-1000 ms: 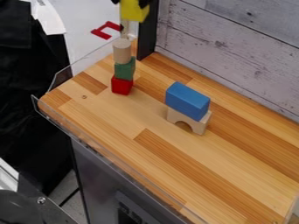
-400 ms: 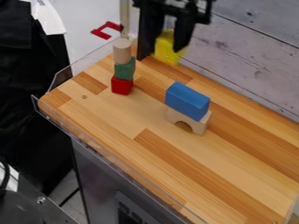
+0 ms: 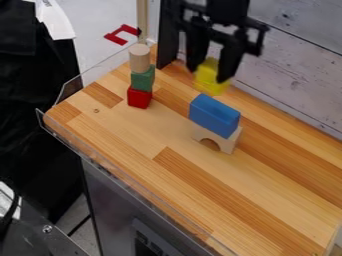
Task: Take the yellow cube and put it on the blue rectangle
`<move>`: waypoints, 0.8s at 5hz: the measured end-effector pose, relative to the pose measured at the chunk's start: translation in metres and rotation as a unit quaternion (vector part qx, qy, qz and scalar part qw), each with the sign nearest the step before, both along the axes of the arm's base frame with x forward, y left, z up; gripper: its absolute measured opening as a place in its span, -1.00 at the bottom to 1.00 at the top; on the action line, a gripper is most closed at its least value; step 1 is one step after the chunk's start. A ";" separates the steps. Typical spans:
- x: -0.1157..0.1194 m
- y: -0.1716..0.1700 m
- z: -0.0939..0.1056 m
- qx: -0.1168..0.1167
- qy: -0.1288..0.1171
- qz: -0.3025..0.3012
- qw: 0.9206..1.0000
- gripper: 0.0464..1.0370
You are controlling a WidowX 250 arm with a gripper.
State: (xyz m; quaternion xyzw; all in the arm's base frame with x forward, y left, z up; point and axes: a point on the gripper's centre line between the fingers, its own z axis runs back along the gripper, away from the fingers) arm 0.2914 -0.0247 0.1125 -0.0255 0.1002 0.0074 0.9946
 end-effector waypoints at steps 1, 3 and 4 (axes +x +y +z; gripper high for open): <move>-0.001 -0.007 -0.008 -0.028 0.001 -0.011 1.000 -0.02; -0.003 -0.005 -0.031 -0.034 0.037 -0.004 0.999 -0.02; -0.002 -0.004 -0.034 -0.031 0.041 0.000 0.999 -0.02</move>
